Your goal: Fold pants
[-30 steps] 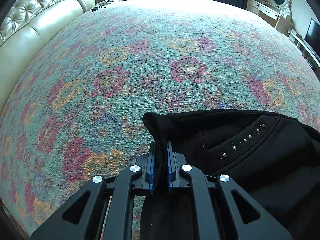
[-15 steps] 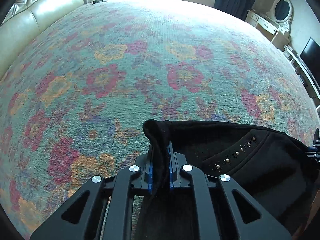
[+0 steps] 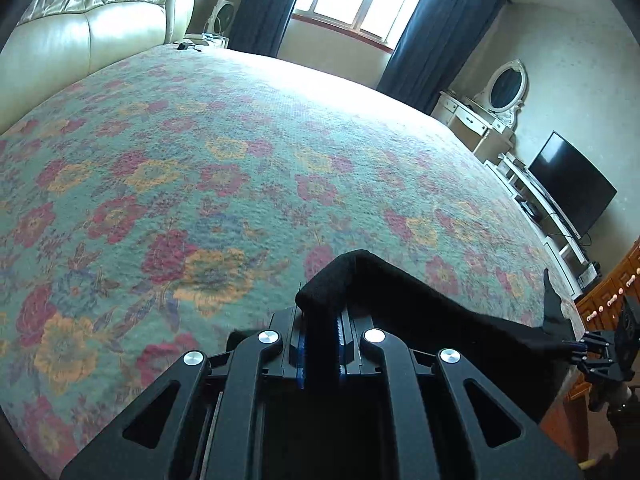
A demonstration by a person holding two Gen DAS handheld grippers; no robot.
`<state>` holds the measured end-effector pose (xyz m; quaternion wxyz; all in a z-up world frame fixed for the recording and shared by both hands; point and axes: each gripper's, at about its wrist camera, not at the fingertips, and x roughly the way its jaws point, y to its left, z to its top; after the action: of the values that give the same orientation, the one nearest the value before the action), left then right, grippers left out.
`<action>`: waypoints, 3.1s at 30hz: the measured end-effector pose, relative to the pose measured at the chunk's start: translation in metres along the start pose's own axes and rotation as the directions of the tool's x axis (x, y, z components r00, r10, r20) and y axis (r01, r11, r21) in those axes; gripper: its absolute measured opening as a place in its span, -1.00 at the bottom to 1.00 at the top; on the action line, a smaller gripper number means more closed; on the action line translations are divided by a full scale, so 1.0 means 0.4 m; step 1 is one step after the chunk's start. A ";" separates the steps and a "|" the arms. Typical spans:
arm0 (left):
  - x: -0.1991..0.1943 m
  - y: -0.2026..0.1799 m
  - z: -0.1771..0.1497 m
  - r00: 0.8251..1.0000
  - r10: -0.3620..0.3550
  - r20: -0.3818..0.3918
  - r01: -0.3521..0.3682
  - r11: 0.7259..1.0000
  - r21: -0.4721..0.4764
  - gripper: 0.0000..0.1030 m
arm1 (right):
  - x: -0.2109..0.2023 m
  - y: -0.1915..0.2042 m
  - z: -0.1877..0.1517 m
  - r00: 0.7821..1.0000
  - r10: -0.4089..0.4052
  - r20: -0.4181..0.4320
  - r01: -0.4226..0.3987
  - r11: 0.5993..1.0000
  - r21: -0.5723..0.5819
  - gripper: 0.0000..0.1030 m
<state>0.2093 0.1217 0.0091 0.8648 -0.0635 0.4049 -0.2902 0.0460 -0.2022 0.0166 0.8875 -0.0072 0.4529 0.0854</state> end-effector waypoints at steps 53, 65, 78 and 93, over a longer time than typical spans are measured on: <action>-0.014 0.121 -0.363 0.994 0.031 -0.102 -0.100 0.591 -0.801 -0.46 | 0.003 -0.123 -0.363 0.917 0.286 0.279 -0.363 0.307 0.880 0.36; -0.079 0.107 -0.369 0.995 0.051 -0.089 -0.101 0.624 -0.775 -0.64 | -0.020 -0.138 -0.369 0.920 0.261 0.291 -0.371 0.347 0.862 -0.84; -0.077 0.070 -0.378 0.993 0.044 -0.112 -0.114 0.632 -0.767 -0.59 | -0.047 -0.136 -0.376 0.916 0.259 0.305 -0.381 0.333 0.863 -0.77; -0.034 0.121 -0.421 0.999 -0.005 0.032 0.031 0.430 -0.902 -0.73 | -0.003 -0.122 -0.398 0.914 0.290 0.283 -0.367 0.298 0.881 -0.52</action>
<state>0.1002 0.1903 -0.1105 0.6990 -0.5232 0.4861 -0.0377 -0.0748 -0.2646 -0.0796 0.7165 0.5833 0.3827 -0.0016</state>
